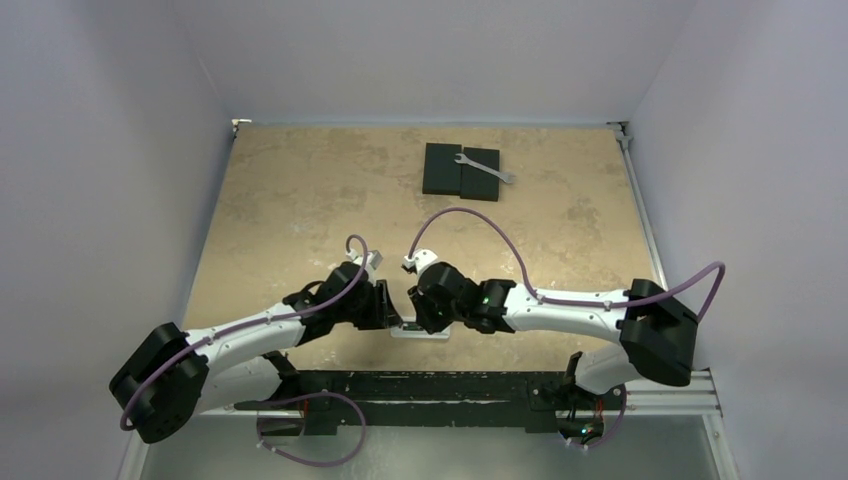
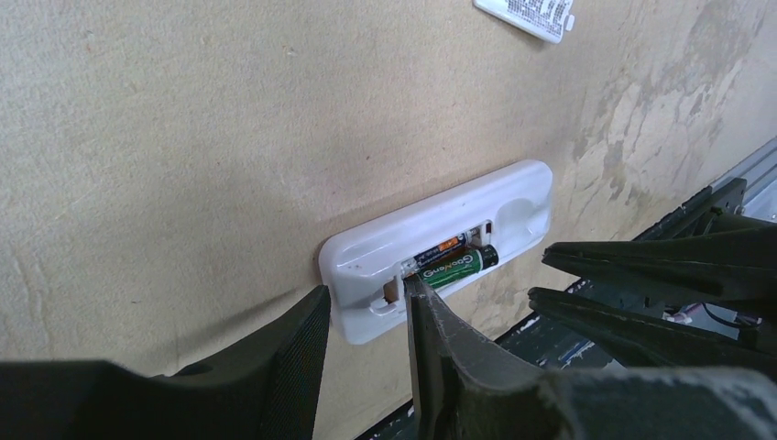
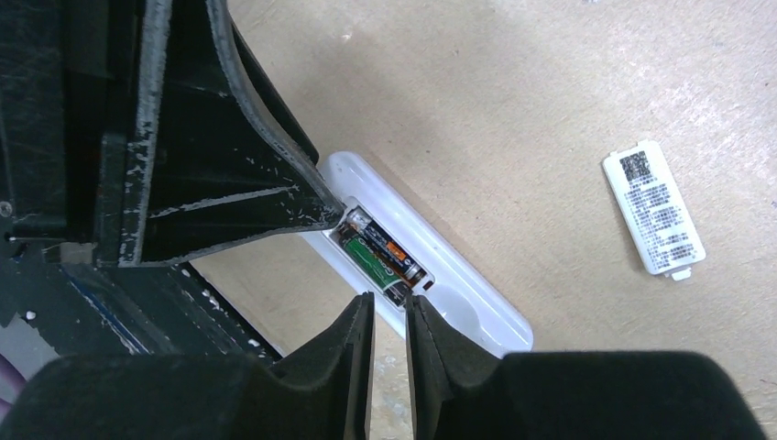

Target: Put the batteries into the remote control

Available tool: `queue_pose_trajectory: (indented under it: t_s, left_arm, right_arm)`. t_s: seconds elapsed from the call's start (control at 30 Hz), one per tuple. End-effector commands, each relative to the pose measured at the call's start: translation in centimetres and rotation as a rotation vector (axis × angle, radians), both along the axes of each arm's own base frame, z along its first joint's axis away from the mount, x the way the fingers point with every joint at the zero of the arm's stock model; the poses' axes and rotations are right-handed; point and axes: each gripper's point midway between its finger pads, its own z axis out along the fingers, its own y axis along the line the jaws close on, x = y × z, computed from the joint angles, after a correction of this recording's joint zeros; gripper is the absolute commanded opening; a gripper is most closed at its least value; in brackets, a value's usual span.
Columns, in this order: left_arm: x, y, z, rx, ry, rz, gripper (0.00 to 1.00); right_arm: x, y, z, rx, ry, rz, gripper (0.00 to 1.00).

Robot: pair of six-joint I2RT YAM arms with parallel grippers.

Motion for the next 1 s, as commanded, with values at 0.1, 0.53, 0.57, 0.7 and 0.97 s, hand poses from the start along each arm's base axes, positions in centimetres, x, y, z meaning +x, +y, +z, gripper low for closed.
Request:
queue_pose_trajectory:
  t_s: [0.1,0.53,0.57,0.7,0.97]
  left_arm:
    - [-0.2,-1.1,0.7,-0.045,-0.026,-0.049,0.36]
    - [-0.7,-1.1,-0.3,-0.028,0.0,-0.063,0.36]
    - [-0.8,-1.1,-0.4,-0.027,0.002,-0.064,0.36]
    - [-0.9,-1.1,-0.6,-0.023,0.007,-0.068,0.37]
    - [-0.6,-1.5,-0.3,-0.039,-0.013,-0.073,0.38]
  right_arm:
    - [0.1,-0.1,-0.8,-0.002,0.006,-0.034,0.27]
    - [-0.2,-0.2,-1.7,-0.012,0.025,-0.037,0.27]
    - [-0.2,-0.1,-1.8,-0.012,0.026,-0.037,0.27]
    - [-0.3,-0.1,-2.1,-0.013,0.033,-0.035,0.27]
    - [-0.4,0.0,-2.3,-0.013,0.038,-0.03,0.27]
